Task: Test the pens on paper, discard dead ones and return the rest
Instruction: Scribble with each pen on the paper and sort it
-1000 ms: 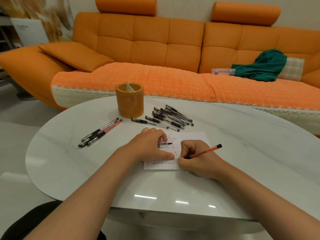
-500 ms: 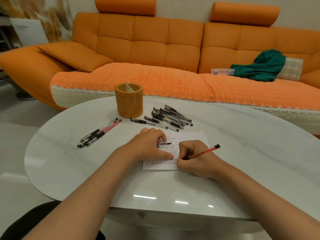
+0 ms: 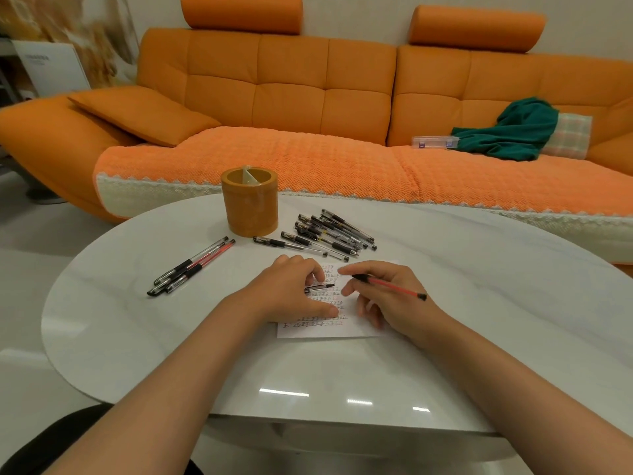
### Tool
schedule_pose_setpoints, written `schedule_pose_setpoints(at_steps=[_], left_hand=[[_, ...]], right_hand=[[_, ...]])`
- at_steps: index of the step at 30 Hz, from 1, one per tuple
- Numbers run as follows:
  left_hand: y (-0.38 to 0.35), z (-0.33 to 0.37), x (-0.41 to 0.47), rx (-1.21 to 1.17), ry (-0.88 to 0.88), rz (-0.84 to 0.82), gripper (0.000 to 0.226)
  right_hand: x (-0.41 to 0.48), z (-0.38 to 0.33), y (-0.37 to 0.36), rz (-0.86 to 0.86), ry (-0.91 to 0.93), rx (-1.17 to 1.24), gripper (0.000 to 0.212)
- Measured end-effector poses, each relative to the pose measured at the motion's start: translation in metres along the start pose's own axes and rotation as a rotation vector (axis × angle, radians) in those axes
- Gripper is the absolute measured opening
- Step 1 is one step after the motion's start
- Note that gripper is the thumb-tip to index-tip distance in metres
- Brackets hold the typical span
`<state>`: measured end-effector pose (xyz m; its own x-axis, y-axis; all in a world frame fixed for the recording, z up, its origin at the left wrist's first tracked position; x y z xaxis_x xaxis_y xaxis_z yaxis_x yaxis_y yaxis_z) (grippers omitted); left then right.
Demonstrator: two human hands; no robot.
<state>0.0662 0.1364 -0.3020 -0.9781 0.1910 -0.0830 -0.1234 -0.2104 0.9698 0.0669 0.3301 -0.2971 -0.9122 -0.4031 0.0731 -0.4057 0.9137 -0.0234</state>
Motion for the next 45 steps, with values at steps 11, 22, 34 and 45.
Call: schedule_pose_setpoints(at_steps=[11,22,34,45], left_hand=[[0.010,0.000,-0.005,-0.059,0.019,0.115,0.017],[0.014,0.002,-0.009,-0.156,0.084,0.168,0.018],[0.010,0.012,-0.011,-0.218,0.033,0.179,0.014],[0.007,0.015,-0.017,-0.359,-0.018,0.011,0.013]], right_hand=[[0.014,-0.019,0.006,0.064,-0.054,0.131,0.033],[0.013,-0.018,0.007,0.035,0.143,-0.985,0.020],[0.013,-0.011,-0.003,-0.063,0.198,-1.031,0.026],[0.006,-0.011,-0.026,0.042,0.394,-1.368,0.068]])
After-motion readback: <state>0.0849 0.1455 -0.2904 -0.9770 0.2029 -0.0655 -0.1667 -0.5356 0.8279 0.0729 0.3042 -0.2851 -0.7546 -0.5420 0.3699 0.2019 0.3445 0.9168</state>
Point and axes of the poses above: each hand's wrist, its own x-axis towards the middle knuckle, its own y-axis out of the back of the hand, z = x × y, the point moved 3 cm from there along x, towards the middle knuckle, and after that the axes turned 13 degrees about x, right-handed, at the moved point
